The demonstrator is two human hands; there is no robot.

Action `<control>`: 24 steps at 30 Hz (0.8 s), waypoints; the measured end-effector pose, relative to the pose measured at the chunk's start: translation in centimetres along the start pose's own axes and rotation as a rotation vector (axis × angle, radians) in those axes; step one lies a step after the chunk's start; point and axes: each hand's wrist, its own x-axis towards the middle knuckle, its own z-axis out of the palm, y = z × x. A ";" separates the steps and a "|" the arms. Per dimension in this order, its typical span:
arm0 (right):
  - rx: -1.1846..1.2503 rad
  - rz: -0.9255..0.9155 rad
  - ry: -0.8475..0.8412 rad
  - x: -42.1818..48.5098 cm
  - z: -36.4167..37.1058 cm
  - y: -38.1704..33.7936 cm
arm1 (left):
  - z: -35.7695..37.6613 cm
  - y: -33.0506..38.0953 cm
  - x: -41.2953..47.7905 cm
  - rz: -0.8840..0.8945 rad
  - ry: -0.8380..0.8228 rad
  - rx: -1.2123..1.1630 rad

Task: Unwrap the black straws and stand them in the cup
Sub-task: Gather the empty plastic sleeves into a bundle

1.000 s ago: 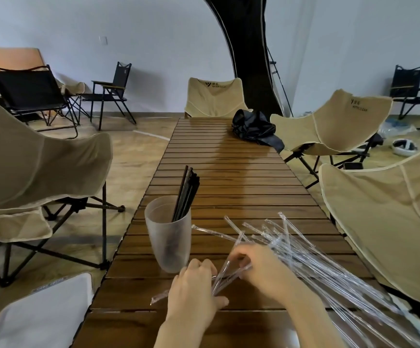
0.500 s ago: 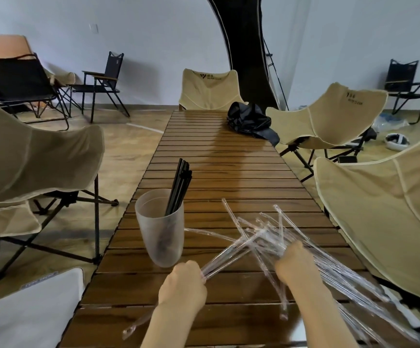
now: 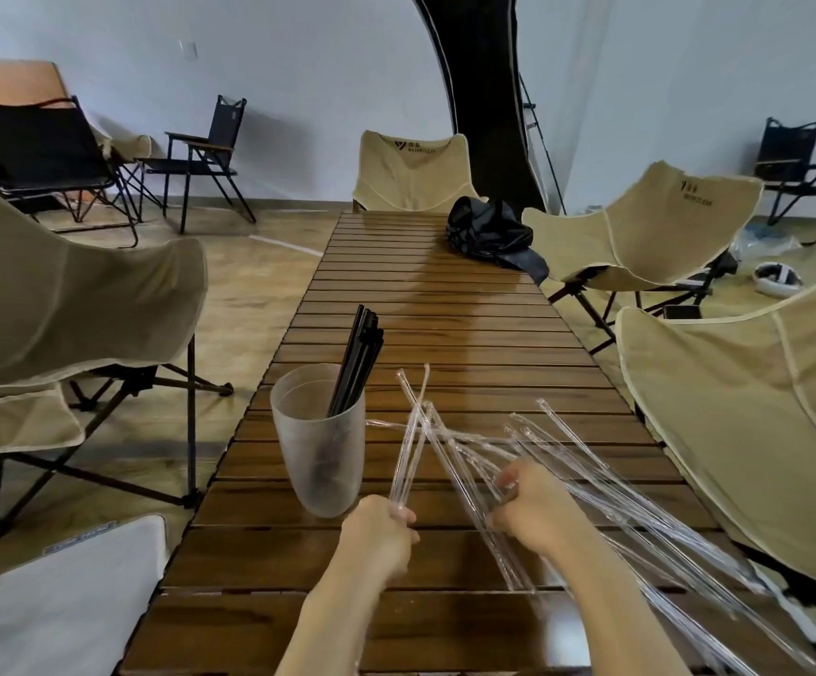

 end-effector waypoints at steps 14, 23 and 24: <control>0.127 -0.071 0.029 -0.8 -1.6 -1.1 | 0.6 0.5 -0.5 -0.065 -0.227 -0.390; -0.006 -0.118 -0.010 -0.9 -0.7 -1.5 | 0.6 0.3 -0.1 -0.078 -0.231 -0.446; 0.010 -0.137 0.006 -0.9 -0.8 -1.6 | 0.5 0.3 0.0 -0.102 -0.240 -0.472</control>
